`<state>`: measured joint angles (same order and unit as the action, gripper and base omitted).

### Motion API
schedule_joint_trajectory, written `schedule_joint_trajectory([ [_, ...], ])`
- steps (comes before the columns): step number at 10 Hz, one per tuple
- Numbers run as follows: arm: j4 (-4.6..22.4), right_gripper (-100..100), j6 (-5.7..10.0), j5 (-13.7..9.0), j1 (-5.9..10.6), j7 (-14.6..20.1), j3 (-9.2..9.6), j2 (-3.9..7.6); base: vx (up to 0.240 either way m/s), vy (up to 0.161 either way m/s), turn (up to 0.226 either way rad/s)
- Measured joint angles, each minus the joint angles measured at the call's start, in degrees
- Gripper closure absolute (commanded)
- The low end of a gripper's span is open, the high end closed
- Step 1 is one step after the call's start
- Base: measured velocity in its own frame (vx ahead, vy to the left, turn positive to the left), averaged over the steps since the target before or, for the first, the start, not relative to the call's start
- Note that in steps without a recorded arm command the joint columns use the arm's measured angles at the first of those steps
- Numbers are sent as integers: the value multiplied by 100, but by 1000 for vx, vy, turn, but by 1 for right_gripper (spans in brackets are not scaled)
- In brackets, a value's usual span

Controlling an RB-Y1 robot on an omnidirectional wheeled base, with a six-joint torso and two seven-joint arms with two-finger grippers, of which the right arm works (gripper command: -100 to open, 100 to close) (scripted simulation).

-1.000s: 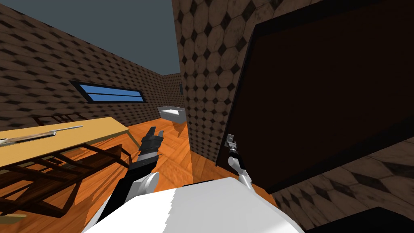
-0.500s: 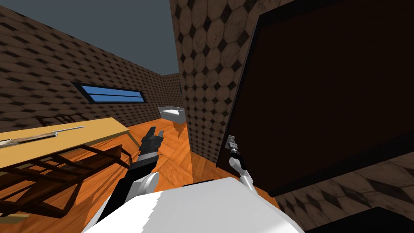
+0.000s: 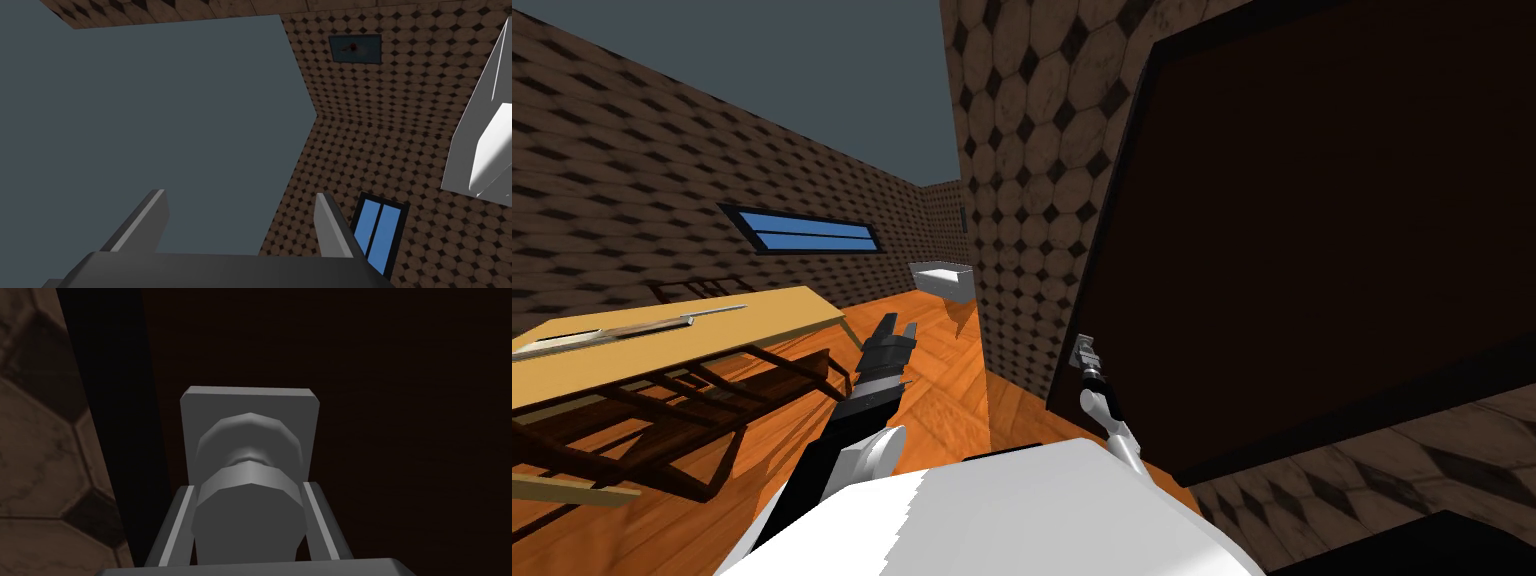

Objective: Pull the door open

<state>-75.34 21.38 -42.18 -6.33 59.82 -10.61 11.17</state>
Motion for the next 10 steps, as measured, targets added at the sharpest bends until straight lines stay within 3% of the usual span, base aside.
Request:
schedule_joint_trajectory([
  [3, -66, 100, -41, -18, -94, 184, 180, 124, -255, -47, 161],
  [6, -130, 100, -67, -47, -197, 451, 394, 328, -245, -21, 146],
  [10, -211, 100, -107, -67, -304, 621, 527, 474, -163, 0, 93],
])
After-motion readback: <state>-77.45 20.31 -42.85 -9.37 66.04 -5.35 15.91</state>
